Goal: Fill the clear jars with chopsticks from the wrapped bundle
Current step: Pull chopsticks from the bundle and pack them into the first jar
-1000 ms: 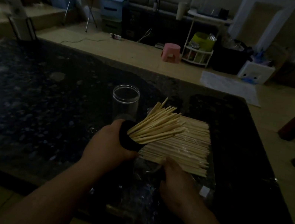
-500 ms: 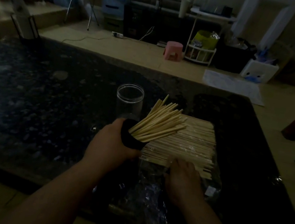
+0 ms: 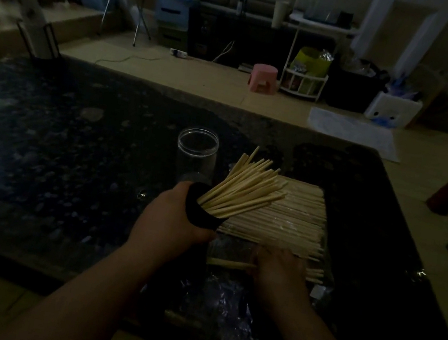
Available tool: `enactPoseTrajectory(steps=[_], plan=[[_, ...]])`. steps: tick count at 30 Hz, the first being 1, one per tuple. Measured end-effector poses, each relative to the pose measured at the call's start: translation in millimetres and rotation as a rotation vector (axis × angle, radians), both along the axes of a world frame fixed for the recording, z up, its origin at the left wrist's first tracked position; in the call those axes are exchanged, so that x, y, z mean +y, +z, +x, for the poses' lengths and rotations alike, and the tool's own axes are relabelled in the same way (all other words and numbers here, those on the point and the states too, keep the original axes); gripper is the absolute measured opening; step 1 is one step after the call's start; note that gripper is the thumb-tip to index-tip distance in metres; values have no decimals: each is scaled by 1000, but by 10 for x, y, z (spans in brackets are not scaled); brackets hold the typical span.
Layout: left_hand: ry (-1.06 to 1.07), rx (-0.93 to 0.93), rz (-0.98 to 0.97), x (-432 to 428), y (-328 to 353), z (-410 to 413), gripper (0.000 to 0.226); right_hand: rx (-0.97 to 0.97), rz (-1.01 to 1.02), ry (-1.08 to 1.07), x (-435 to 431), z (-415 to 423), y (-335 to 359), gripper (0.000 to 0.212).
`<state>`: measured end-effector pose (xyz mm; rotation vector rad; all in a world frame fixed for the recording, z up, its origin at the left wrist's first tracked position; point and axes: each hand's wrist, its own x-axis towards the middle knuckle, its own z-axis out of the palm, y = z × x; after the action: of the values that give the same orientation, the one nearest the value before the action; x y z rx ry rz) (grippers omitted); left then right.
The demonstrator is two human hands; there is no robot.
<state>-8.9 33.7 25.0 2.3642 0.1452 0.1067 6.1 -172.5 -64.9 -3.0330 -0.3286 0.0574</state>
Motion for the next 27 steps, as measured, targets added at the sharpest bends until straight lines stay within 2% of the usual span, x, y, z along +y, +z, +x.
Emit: enactPoseTrajectory(steps=[5,9,13,18,21,24,27], plan=[[1,2,-9,-4,29,-9,74,88,121,97,-48,-7,50,20],[-5,-1,-18,-29,53,-14,74,102,-1,154,-40,-55,96,50],[-6,-8,-16,-53,60,-18,74,82,-78,174,-30,-120,70,61],[-10,-12,-18,-63,60,-26,73,59,-8,156,-53,-163,144,47],[-10,-8,-23,-72,80,-35,73,72,46,166,-85,-191,237,51],[-12,-2,-11,-82,93,-42,75,78,124,199,-78,-235,399,35],[-13,9,-13,-97,95,-39,77,90,128,193,-71,-277,587,31]])
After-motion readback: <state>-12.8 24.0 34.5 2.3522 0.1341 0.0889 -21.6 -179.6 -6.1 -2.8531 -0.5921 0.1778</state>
